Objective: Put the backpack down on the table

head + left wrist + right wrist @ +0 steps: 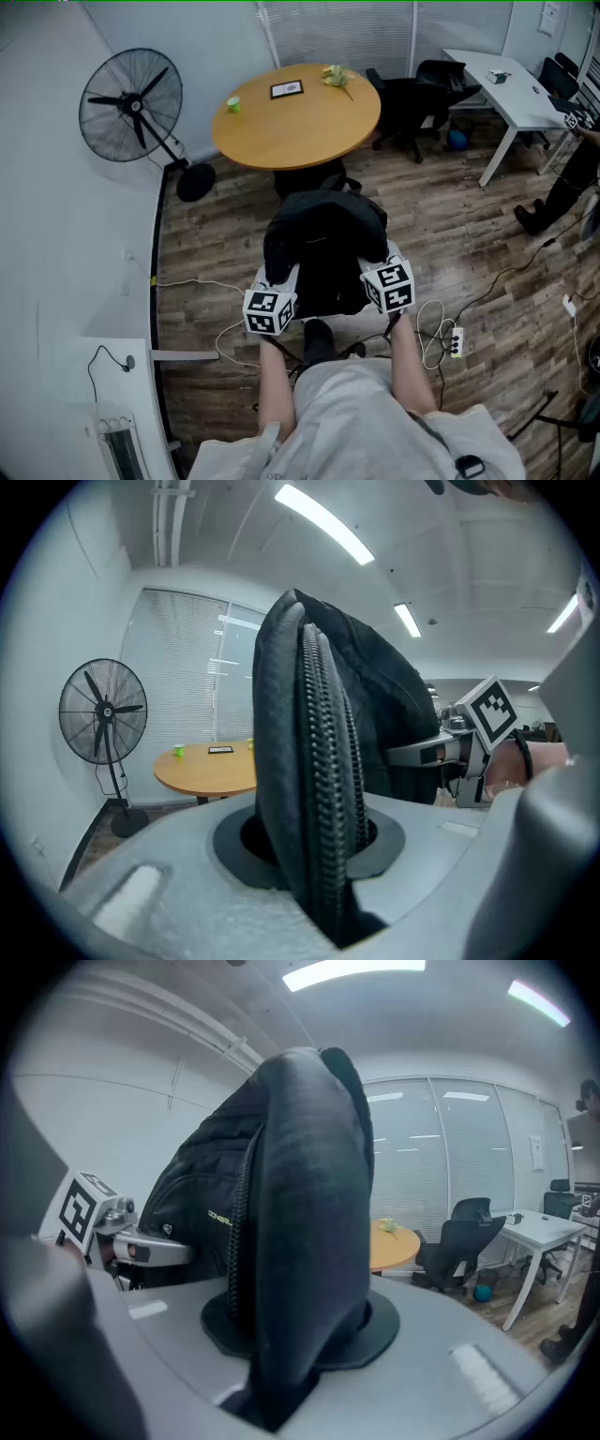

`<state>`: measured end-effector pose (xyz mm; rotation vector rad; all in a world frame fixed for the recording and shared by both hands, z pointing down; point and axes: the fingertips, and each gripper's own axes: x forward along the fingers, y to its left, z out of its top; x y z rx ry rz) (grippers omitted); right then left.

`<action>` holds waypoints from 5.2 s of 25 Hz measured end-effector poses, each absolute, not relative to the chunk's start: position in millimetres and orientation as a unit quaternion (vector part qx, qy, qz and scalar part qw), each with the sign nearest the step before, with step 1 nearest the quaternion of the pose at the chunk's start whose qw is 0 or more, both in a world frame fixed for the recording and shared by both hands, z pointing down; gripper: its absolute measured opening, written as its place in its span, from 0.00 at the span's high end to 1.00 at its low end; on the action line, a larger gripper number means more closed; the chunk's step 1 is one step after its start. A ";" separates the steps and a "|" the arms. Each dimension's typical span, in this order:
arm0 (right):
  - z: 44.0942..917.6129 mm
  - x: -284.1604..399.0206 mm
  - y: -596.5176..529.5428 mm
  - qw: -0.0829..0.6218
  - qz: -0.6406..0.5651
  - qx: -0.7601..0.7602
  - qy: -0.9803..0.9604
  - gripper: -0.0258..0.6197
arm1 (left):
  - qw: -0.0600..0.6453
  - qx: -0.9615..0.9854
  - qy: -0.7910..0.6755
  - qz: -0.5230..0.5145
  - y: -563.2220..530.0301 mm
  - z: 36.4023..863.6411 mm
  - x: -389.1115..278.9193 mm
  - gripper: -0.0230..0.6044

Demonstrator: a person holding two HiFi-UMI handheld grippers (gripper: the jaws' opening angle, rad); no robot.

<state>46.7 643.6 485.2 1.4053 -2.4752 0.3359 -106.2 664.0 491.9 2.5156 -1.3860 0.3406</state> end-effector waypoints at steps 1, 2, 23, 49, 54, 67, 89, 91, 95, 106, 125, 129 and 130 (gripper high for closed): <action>485.5 48.2 642.0 0.138 0.115 0.486 -0.855 0.81 | 0.123 0.863 -0.476 0.116 661.4 492.5 -104.7 0.84; 485.8 49.8 640.8 0.138 0.114 0.486 -0.855 0.81 | 0.123 0.863 -0.476 0.115 659.2 493.2 -103.1 0.84; 476.8 52.1 589.2 0.111 0.094 0.487 -0.861 0.80 | 0.078 0.858 -0.496 0.109 606.3 481.7 -104.3 0.82; 469.9 79.1 242.2 0.104 0.074 0.542 -0.831 0.80 | 0.071 0.880 -0.461 0.092 243.6 478.0 -78.9 0.82; 469.7 63.1 212.2 0.104 0.064 0.542 -0.832 0.80 | 0.073 0.875 -0.472 0.084 215.6 479.2 -94.8 0.82; 475.4 15.8 144.1 0.123 0.056 0.500 -0.856 0.80 | 0.089 0.854 -0.507 0.076 161.5 489.0 -139.9 0.82; 430.0 14.0 -64.4 0.105 0.031 0.477 -0.872 0.81 | 0.066 0.858 -0.504 0.078 -57.5 447.3 -141.1 0.82; 437.7 13.5 -72.3 0.115 0.048 0.462 -0.878 0.81 | 0.097 0.867 -0.478 0.104 -70.3 457.7 -140.0 0.83; 454.2 11.1 -82.9 0.124 0.081 0.429 -0.891 0.81 | 0.118 0.874 -0.448 0.144 -93.4 472.6 -139.8 0.83; 528.3 -17.4 -98.0 0.129 0.184 0.363 -0.904 0.81 | 0.184 0.854 -0.425 0.237 -116.8 542.3 -167.8 0.83; 596.5 -6.0 -165.4 0.154 0.192 0.404 -0.881 0.81 | 0.163 0.850 -0.411 0.287 -196.2 612.9 -156.8 0.81; 603.2 -4.3 -172.8 0.157 0.190 0.425 -0.871 0.81 | 0.168 0.858 -0.394 0.282 -207.2 622.5 -154.7 0.81; 604.6 -3.3 -174.8 0.158 0.190 0.432 -0.867 0.81 | 0.169 0.861 -0.389 0.282 -210.1 624.4 -153.6 0.81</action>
